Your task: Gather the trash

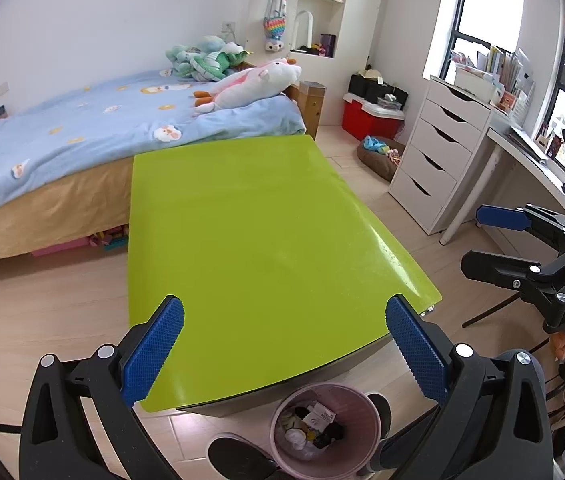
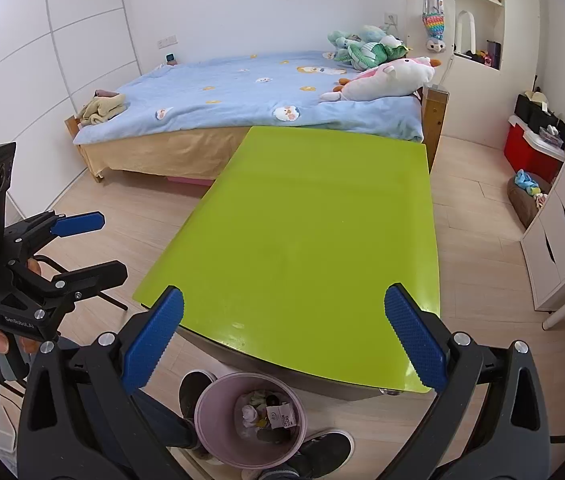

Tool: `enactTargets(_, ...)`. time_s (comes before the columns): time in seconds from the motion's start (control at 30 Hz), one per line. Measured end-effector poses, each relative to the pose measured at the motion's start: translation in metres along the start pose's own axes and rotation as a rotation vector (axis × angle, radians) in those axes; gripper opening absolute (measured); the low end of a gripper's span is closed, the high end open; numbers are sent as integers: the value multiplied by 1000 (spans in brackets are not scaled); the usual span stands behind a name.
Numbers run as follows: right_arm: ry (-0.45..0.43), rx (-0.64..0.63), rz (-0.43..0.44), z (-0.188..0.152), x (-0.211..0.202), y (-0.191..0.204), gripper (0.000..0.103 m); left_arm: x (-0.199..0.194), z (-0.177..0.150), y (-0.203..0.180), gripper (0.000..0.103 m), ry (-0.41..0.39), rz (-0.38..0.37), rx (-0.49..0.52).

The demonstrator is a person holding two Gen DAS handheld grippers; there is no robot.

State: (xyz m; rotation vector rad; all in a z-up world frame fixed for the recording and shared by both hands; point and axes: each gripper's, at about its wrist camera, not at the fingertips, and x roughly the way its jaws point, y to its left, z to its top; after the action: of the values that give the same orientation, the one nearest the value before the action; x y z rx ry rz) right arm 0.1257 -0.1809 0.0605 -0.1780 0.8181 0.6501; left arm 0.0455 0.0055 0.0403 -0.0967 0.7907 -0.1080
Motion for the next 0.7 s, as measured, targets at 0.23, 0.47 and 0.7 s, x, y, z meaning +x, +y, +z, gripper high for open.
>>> enactTargets(0.23,18,6,-8,-5,7,-2,99,-1,-4,4,97,3,-20,-22)
enactTargets(0.47,21,8,-12,-7,8,-2,99,-1,-6,4,97,12,-28,-23)
enactTargets(0.7,22,5,-10,-7,8,-2,99,-2,-8,2,97,11,-35,-19)
